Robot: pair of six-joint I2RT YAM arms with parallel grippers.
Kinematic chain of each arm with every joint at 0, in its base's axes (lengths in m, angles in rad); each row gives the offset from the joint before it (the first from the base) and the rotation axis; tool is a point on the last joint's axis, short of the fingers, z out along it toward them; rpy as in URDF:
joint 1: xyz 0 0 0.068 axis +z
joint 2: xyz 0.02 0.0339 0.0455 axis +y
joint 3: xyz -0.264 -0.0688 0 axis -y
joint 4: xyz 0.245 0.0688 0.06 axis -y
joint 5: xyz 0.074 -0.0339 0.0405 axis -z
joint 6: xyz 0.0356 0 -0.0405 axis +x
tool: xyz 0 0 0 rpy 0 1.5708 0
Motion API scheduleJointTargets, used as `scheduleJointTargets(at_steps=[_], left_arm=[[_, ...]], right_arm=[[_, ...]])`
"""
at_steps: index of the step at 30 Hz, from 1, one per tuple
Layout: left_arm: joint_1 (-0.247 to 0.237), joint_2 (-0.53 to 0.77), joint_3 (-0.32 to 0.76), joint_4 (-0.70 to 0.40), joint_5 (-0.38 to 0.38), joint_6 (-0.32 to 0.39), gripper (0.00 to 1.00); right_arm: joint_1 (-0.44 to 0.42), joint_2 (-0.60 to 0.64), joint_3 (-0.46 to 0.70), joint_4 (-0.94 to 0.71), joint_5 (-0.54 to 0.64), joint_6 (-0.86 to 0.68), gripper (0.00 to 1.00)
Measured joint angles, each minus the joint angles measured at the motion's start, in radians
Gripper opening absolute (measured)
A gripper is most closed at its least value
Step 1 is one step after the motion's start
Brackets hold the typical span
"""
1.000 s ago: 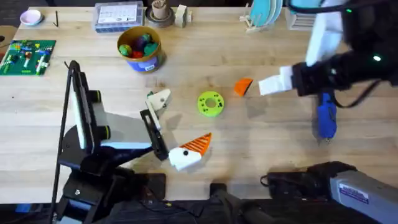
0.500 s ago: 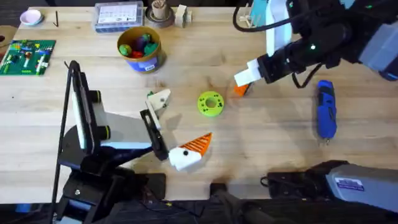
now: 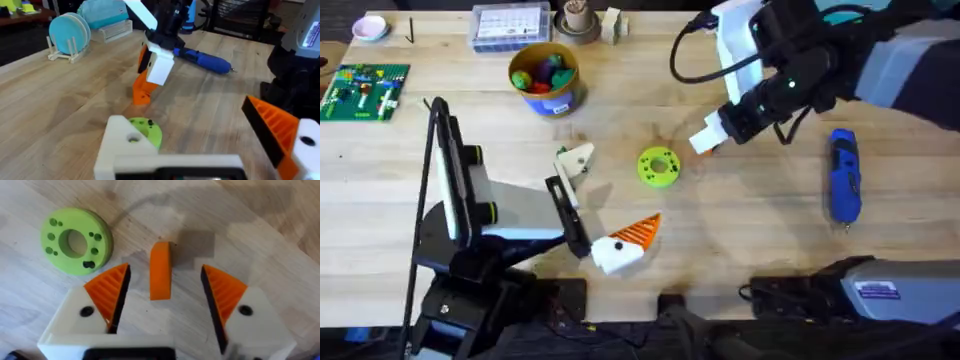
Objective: Pick up the gripper from the table and insert it into the empty holder that is missing its gripper. Then pick up a screw, insert it into the mounting hole, and use the screwdriver to tighten it. Finally, clean up the table by picking up the vegetable and placing it into the bucket.
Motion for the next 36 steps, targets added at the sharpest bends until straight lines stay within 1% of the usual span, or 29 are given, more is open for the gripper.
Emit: scheduleJointTargets(at_steps=[6, 8, 12, 13, 15, 16, 20, 28, 32, 36], left_arm=[[0.000, 0.000, 0.000, 0.000, 0.000, 0.000, 0.992], [0.000, 0.000, 0.000, 0.000, 0.000, 0.000, 0.993], [0.000, 0.000, 0.000, 0.000, 0.000, 0.000, 0.992], [0.000, 0.000, 0.000, 0.000, 0.000, 0.000, 0.993], [0.000, 0.000, 0.000, 0.000, 0.000, 0.000, 0.993], [0.000, 0.000, 0.000, 0.000, 0.000, 0.000, 0.993], [0.000, 0.000, 0.000, 0.000, 0.000, 0.000, 0.993], [0.000, 0.000, 0.000, 0.000, 0.000, 0.000, 0.993], [0.000, 0.000, 0.000, 0.000, 0.000, 0.000, 0.992], [0.000, 0.000, 0.000, 0.000, 0.000, 0.000, 0.993]], right_arm=[[0.006, 0.023, 0.000, 0.000, 0.038, -0.022, 0.710], [0.006, 0.023, 0.000, 0.002, 0.042, -0.024, 0.556], [0.006, 0.023, 0.000, 0.002, 0.049, -0.032, 0.204], [0.006, 0.023, 0.000, 0.002, 0.049, -0.033, 0.131], [0.006, 0.020, 0.000, 0.002, 0.052, -0.032, 0.029], [0.006, 0.015, 0.000, 0.000, 0.053, -0.033, 0.013], [0.006, -0.040, 0.000, -0.009, 0.053, -0.033, 0.016], [0.006, -0.255, 0.024, -0.081, 0.053, -0.020, 0.010], [0.006, -0.348, 0.025, -0.161, 0.053, 0.012, 0.010], [0.006, -0.410, 0.025, -0.251, 0.051, 0.050, 0.010]])
